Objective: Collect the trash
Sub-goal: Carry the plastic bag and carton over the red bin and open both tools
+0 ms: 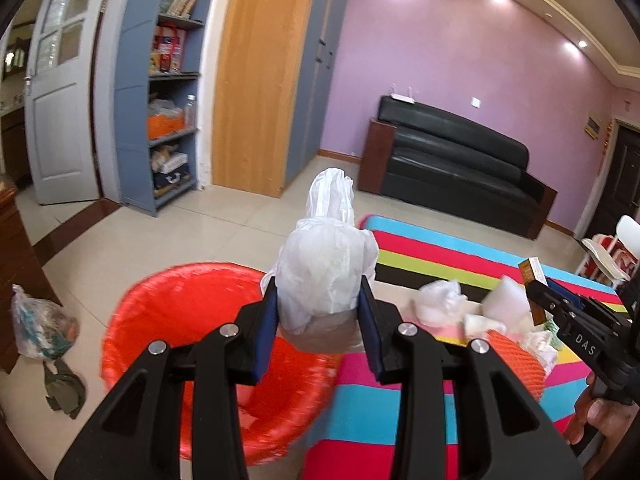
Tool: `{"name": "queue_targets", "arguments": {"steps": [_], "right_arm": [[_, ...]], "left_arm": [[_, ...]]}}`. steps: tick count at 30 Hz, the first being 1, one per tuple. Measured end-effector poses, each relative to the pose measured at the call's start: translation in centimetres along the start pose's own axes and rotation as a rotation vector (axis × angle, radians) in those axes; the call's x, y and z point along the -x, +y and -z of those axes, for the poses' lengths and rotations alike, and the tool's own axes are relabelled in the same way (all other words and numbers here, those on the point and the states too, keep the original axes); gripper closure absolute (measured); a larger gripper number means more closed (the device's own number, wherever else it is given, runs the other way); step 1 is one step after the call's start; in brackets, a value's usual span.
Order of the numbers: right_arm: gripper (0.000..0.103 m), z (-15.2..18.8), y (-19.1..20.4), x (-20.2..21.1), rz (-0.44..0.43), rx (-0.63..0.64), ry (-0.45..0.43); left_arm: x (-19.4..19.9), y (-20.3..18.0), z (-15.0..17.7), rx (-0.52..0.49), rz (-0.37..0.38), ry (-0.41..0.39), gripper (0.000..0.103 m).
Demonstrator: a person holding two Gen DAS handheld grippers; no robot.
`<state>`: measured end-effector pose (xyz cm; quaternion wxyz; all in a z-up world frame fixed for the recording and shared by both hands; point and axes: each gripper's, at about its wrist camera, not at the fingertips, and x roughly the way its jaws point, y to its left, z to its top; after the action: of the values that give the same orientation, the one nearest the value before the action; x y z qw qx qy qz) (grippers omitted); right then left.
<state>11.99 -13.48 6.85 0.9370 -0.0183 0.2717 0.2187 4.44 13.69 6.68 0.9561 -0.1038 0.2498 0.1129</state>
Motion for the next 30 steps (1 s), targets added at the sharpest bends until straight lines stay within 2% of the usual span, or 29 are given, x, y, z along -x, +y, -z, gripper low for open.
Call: {"name": "queue_targets", "arguments": {"steps": [13,23,30], "right_arm": [[0.07,-1.9,7.5,-2.9,-0.118,0.076,0.001],[0.07,-1.4,13.9,-5.6,-0.234,0.149,0.045],[0.069,-0.6,16.7,-7.4,-0.29,0.179,0.084]], "left_arm": [[1.6,5.2,-0.7,0.037,-0.114,-0.02,0.066],[2.4,9.0,-0.7,0.075,-0.183,-0.01,0.066],[2.7,10.6,-0.5,0.098,-0.208,-0.004,0.066]]}}
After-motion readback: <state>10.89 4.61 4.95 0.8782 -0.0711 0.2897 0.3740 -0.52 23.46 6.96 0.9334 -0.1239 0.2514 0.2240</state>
